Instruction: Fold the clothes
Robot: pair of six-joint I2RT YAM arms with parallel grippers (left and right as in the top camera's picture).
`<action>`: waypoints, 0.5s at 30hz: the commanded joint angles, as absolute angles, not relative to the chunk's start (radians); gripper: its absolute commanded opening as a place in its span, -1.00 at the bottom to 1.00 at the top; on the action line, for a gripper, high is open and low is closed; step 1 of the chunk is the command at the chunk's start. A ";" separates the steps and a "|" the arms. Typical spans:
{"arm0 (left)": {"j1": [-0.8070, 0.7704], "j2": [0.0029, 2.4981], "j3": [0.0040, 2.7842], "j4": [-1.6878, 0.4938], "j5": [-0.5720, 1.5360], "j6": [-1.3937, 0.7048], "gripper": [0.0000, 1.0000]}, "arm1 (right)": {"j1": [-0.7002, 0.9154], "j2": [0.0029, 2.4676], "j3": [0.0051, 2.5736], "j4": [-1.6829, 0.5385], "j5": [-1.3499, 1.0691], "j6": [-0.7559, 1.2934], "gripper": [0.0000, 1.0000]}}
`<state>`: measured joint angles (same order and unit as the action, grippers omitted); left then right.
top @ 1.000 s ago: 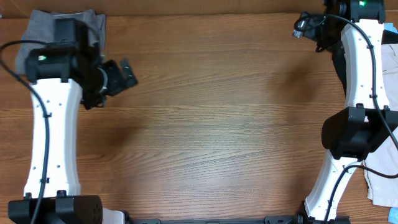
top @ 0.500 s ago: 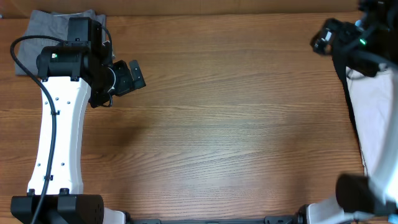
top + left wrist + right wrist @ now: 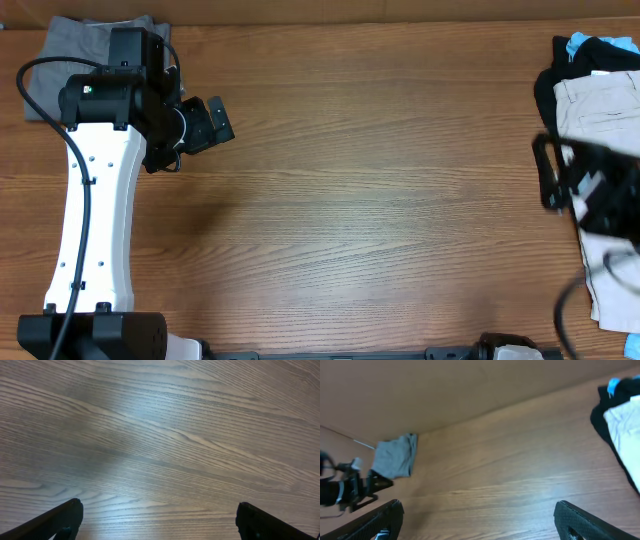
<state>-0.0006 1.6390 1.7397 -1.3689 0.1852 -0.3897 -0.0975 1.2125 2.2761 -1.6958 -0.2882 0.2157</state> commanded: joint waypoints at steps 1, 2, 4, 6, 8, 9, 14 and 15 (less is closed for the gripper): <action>-0.004 1.647 1.734 -1.368 0.175 -0.400 1.00 | -0.094 1.157 2.266 -1.694 -0.304 0.206 1.00; -0.004 1.647 1.734 -1.368 0.175 -0.400 0.99 | -0.094 1.140 2.266 -1.694 -0.305 0.205 1.00; -0.004 1.647 1.734 -1.368 0.175 -0.400 1.00 | -0.094 1.105 2.262 -1.694 -0.309 0.206 1.00; -0.004 1.647 1.734 -1.368 0.175 -0.400 1.00 | -0.094 1.074 2.251 -1.694 -0.308 0.204 1.00; -0.004 1.647 1.734 -1.369 0.175 -0.400 1.00 | -0.094 1.055 2.220 -1.694 -0.308 0.175 1.00; -0.004 1.647 1.734 -1.369 0.175 -0.400 1.00 | -0.094 1.053 2.204 -1.694 -0.308 0.165 1.00; -0.004 1.647 1.734 -1.368 0.175 -0.400 0.99 | -0.094 1.028 2.069 -1.633 -0.289 0.148 1.00; -0.004 1.647 1.734 -1.368 0.175 -0.400 0.99 | -0.094 1.007 2.026 -1.593 -0.290 0.148 1.00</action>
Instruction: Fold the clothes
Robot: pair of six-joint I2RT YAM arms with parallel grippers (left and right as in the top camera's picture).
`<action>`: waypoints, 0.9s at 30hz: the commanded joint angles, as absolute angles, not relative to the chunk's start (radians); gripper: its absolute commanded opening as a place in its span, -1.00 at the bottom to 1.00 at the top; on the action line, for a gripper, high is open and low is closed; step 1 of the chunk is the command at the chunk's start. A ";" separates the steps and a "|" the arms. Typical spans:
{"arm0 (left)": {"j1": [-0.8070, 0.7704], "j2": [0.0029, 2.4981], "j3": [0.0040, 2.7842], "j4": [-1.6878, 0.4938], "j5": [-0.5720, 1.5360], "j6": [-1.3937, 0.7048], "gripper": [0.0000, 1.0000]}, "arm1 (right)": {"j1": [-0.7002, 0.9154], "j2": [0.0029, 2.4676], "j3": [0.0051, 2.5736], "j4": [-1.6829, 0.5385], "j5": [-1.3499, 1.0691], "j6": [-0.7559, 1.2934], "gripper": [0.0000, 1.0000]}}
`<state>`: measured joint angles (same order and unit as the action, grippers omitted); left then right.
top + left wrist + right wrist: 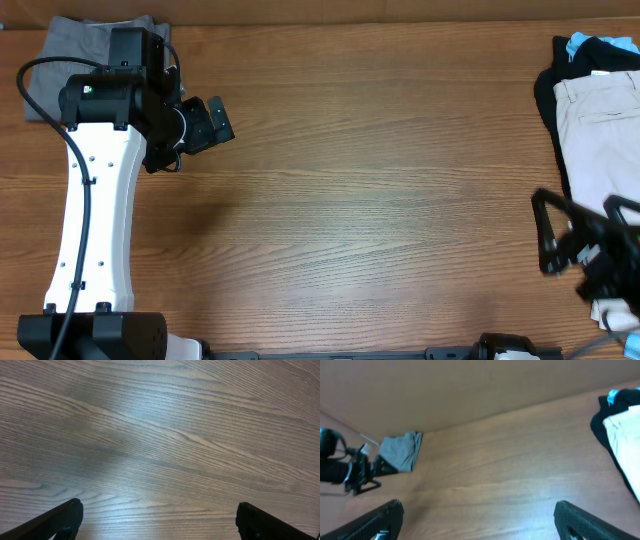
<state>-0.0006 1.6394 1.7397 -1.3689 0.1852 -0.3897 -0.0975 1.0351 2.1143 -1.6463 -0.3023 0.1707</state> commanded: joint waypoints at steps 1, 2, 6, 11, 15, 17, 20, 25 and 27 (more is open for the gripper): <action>-0.004 1.647 1.734 -1.368 0.175 -0.400 1.00 | -0.094 0.983 1.975 -1.546 -0.290 0.148 1.00; -0.004 1.647 1.734 -1.368 0.175 -0.400 1.00 | -0.094 0.955 1.922 -1.500 -0.290 0.149 1.00; -0.004 1.647 1.734 -1.368 0.175 -0.400 1.00 | -0.094 0.803 1.646 -1.293 -0.294 0.149 1.00; -0.004 1.647 1.734 -1.368 0.175 -0.400 1.00 | -0.094 0.584 1.261 -1.024 -0.310 0.149 1.00; -0.004 1.647 1.734 -1.368 0.175 -0.400 1.00 | -0.094 0.427 0.976 -0.781 -0.317 0.149 1.00; -0.004 1.647 1.734 -1.368 0.175 -0.400 1.00 | -0.094 0.358 0.856 -0.668 -0.318 0.149 1.00; -0.004 1.647 1.734 -1.368 0.175 -0.400 1.00 | -0.094 0.265 0.706 -0.522 -0.317 0.149 1.00; -0.004 1.647 1.734 -1.368 0.175 -0.400 1.00 | -0.094 0.125 0.466 -0.290 -0.345 0.149 1.00; -0.004 1.647 1.734 -1.368 0.175 -0.400 0.99 | -0.094 0.089 0.393 -0.210 -0.366 0.149 1.00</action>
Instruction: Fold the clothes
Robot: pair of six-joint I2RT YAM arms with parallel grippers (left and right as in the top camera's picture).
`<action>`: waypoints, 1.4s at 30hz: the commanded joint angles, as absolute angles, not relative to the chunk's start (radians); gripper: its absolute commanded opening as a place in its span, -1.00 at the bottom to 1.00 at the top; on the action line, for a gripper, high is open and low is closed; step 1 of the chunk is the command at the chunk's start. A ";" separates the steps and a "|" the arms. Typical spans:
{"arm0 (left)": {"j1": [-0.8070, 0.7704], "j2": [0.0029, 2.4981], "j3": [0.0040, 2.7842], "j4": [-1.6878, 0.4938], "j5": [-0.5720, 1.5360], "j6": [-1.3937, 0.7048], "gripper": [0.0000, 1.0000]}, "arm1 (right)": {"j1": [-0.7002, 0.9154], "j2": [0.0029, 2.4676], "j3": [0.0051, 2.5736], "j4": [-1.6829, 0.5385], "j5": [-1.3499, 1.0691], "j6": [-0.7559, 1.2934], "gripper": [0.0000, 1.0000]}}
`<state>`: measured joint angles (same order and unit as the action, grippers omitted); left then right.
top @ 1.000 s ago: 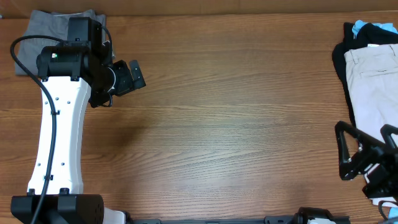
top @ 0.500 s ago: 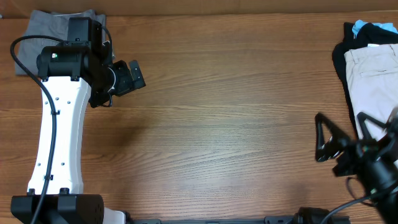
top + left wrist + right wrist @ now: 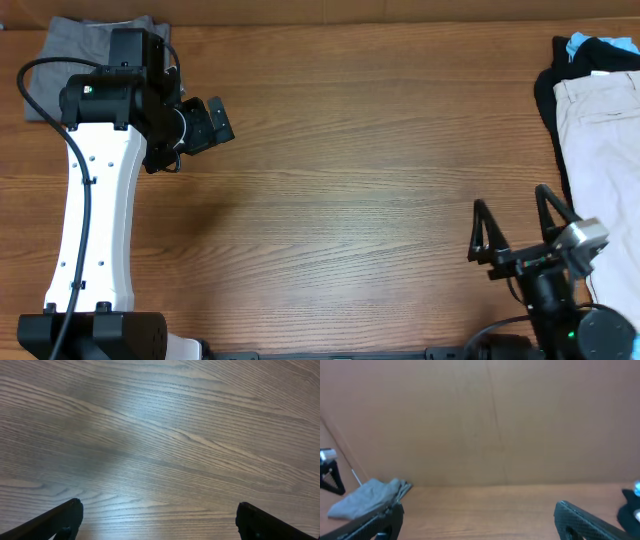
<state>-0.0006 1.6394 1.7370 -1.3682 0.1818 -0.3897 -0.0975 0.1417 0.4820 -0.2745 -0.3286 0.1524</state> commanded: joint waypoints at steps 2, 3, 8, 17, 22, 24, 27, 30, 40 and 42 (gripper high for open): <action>-0.004 1.647 1.734 -1.368 0.175 -0.400 1.00 | -0.086 0.061 0.331 -0.129 -0.368 0.149 1.00; -0.004 1.647 1.734 -1.368 0.175 -0.400 1.00 | -0.081 0.051 0.310 -0.104 -0.364 0.149 1.00; -0.004 1.647 1.734 -1.368 0.175 -0.400 1.00 | -0.051 0.002 0.227 -0.017 -0.297 0.149 1.00; -0.004 1.647 1.734 -1.368 0.175 -0.400 1.00 | -0.049 0.002 0.132 0.154 -0.282 0.149 1.00; -0.004 1.647 1.734 -1.368 0.175 -0.400 1.00 | -0.045 0.002 0.072 0.243 -0.282 0.149 1.00; -0.004 1.647 1.734 -1.368 0.175 -0.400 1.00 | -0.045 0.002 0.061 0.246 -0.281 0.149 1.00; -0.004 1.647 1.734 -1.368 0.175 -0.400 0.99 | -0.045 0.002 0.038 0.256 -0.261 0.149 1.00; -0.005 1.647 1.734 -1.368 0.175 -0.400 1.00 | -0.045 0.002 0.008 0.287 -0.224 0.149 1.00; -0.004 1.647 1.734 -1.368 0.175 -0.400 1.00 | -0.045 0.002 0.008 0.122 -0.217 0.148 1.00; -0.004 1.647 1.734 -1.368 0.175 -0.400 1.00 | -0.045 0.002 0.008 0.070 -0.217 0.148 1.00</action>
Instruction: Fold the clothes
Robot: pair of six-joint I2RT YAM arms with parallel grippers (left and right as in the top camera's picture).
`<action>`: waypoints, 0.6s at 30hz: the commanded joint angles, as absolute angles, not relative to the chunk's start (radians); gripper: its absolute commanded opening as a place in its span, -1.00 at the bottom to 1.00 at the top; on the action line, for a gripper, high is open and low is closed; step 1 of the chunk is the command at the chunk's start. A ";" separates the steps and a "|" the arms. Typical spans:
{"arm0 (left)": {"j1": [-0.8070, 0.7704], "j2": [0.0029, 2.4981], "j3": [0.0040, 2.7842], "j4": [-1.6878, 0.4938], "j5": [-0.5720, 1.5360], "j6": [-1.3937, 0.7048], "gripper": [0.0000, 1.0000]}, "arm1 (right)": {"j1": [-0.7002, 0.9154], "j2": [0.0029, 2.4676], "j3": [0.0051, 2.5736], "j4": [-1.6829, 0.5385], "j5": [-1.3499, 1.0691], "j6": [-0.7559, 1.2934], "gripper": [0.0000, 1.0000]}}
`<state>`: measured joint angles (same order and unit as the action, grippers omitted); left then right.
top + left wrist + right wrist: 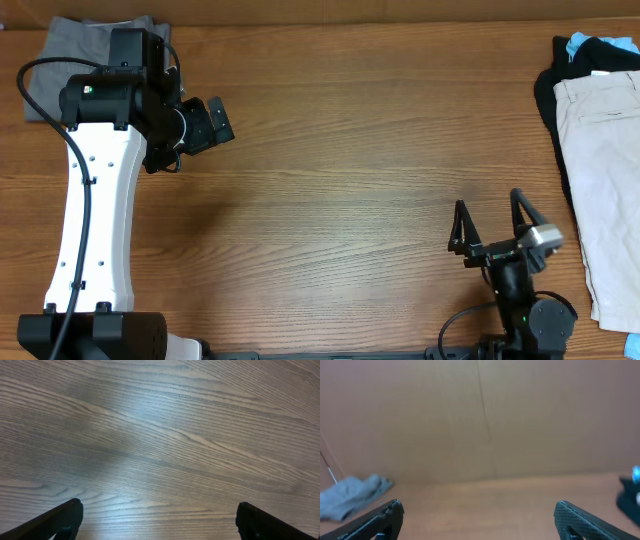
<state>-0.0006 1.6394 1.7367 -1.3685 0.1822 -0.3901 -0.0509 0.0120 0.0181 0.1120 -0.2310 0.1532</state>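
Observation:
A pile of clothes lies at the table's right edge: a beige garment on top of a black one, with a bit of blue cloth at the back. A folded grey garment rests in the back left corner, seen also as the grey garment in the right wrist view. My left gripper hangs open over bare wood, nothing between its fingers. My right gripper stands open near the front edge, left of the pile, facing the back wall and holding nothing.
A brown cardboard wall closes off the back of the wooden table. The left arm's white link runs along the left side. The black garment's edge shows at the right of the right wrist view.
My right gripper has shifted a little to the left along the front of the table, still open and level. The left arm and the clothes have not moved.
My right gripper was open over the beige garment at the right edge. Then it stood nearer the front beside the pile, then at the front edge facing the back wall, and now slightly farther left. It holds nothing throughout. The left arm stayed still.

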 commanded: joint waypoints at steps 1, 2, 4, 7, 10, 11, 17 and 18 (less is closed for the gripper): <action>-0.004 1.647 1.734 -1.368 0.175 -0.400 0.99 | -0.045 0.002 0.008 0.043 -0.217 0.148 1.00; -0.005 1.647 1.734 -1.368 0.175 -0.400 1.00 | -0.045 0.002 0.008 0.015 -0.217 0.148 1.00; -0.004 1.647 1.734 -1.368 0.175 -0.400 1.00 | -0.044 0.002 0.008 -0.043 -0.218 0.149 1.00; -0.004 1.647 1.734 -1.368 0.175 -0.400 1.00 | -0.027 0.002 0.008 -0.065 -0.209 0.149 1.00; -0.004 1.647 1.734 -1.368 0.175 -0.400 1.00 | -0.004 0.002 0.008 -0.062 -0.210 0.149 1.00; -0.004 1.647 1.734 -1.368 0.175 -0.400 1.00 | 0.002 0.002 0.008 -0.063 -0.210 0.149 1.00; -0.004 1.647 1.734 -1.368 0.175 -0.400 1.00 | 0.003 0.003 0.008 -0.062 -0.210 0.149 1.00; -0.004 1.647 1.734 -1.368 0.175 -0.400 1.00 | 0.003 0.003 0.008 -0.062 -0.210 0.149 1.00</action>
